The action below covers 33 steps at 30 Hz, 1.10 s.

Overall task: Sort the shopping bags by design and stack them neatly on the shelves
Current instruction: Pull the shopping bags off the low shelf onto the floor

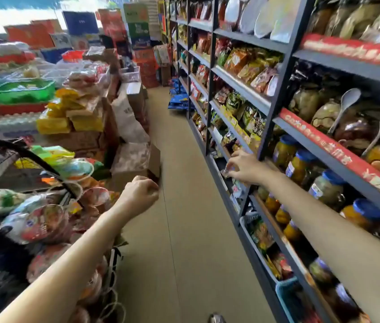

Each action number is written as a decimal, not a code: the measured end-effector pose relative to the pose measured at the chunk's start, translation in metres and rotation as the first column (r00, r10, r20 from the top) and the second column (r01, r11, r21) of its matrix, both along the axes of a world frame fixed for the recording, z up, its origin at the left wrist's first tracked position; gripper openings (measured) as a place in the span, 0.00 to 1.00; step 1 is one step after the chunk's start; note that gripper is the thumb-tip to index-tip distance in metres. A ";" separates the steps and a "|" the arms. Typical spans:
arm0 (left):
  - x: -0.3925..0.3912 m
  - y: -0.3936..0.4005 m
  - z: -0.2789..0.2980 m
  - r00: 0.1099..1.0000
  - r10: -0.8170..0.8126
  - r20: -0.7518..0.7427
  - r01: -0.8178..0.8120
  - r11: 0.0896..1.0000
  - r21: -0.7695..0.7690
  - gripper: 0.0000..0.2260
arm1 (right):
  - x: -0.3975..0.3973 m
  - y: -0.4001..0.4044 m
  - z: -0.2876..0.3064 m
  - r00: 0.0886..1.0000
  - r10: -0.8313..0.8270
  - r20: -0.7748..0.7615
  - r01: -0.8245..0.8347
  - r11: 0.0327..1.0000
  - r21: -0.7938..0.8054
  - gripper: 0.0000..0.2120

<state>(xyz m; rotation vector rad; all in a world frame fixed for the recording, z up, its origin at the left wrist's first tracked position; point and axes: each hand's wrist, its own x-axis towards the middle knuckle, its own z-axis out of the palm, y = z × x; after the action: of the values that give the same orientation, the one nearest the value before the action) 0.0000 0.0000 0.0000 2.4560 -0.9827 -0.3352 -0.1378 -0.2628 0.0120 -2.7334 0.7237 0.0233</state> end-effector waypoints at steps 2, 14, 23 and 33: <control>0.025 -0.022 -0.019 0.999 0.000 0.053 -0.005 0.996 0.092 0.12 | 0.027 -0.020 -0.019 0.999 0.024 -0.025 -0.024 1.000 -0.013 0.11; 0.223 -0.204 -0.073 0.996 -0.041 0.083 0.007 0.928 0.373 0.17 | 0.232 -0.200 -0.112 0.961 0.086 -0.261 -0.046 0.987 0.154 0.14; 0.447 -0.323 -0.102 0.981 -0.092 0.170 0.011 0.905 0.425 0.15 | 0.443 -0.347 -0.146 0.997 0.031 -0.077 -0.017 0.985 0.172 0.10; 0.735 -0.541 -0.089 0.974 -0.195 0.112 0.131 0.896 0.425 0.12 | 0.693 -0.528 -0.100 0.989 -0.145 0.036 0.139 0.982 0.127 0.14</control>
<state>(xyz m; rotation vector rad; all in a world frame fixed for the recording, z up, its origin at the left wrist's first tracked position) 0.7347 -0.5411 -0.0894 2.8194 -1.3021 -0.4597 0.5553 -0.7909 -0.0880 -2.5507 0.8724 -0.0243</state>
